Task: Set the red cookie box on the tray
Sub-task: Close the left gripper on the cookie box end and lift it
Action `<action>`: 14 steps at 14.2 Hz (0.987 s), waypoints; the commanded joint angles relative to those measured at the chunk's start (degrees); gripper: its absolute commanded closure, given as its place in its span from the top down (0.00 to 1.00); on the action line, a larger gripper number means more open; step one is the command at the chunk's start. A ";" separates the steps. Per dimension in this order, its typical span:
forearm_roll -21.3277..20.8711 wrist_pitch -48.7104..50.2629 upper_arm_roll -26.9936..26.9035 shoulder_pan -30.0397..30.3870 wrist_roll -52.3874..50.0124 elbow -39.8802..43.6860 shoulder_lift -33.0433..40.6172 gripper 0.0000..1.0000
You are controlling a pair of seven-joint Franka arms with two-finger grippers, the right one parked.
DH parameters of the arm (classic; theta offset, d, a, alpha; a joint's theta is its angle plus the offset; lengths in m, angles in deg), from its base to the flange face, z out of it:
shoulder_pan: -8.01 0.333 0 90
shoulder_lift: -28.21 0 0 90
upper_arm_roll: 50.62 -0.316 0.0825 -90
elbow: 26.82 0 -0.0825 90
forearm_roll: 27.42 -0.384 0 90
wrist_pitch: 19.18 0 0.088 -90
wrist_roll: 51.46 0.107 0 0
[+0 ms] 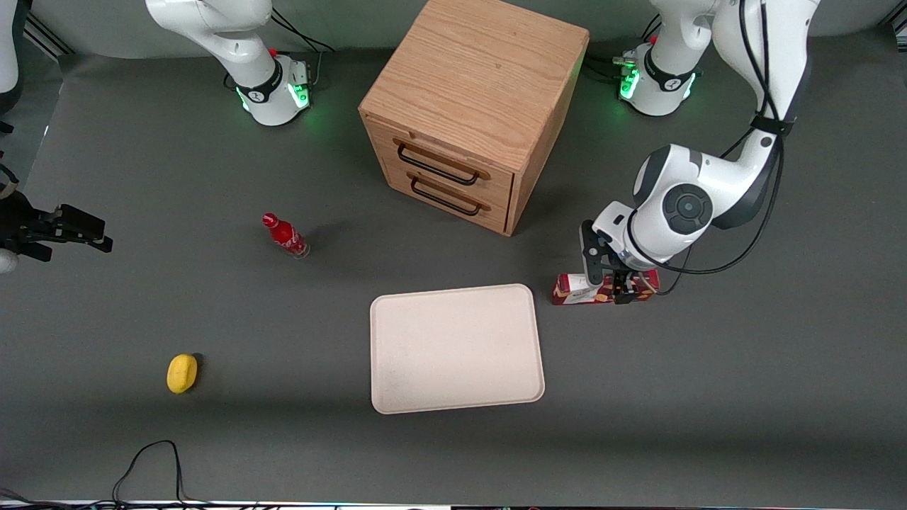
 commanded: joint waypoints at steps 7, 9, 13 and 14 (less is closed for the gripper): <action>-0.50 -6.81 -0.43 -0.42 -1.62 -2.42 -1.91 0.40; -0.50 -7.07 -0.43 -0.16 -1.97 -2.51 -1.91 0.00; -0.50 -6.90 -0.43 -0.25 -2.23 -2.42 -1.82 0.00; -0.50 -6.81 -0.52 -0.16 -2.23 -2.42 -1.74 0.00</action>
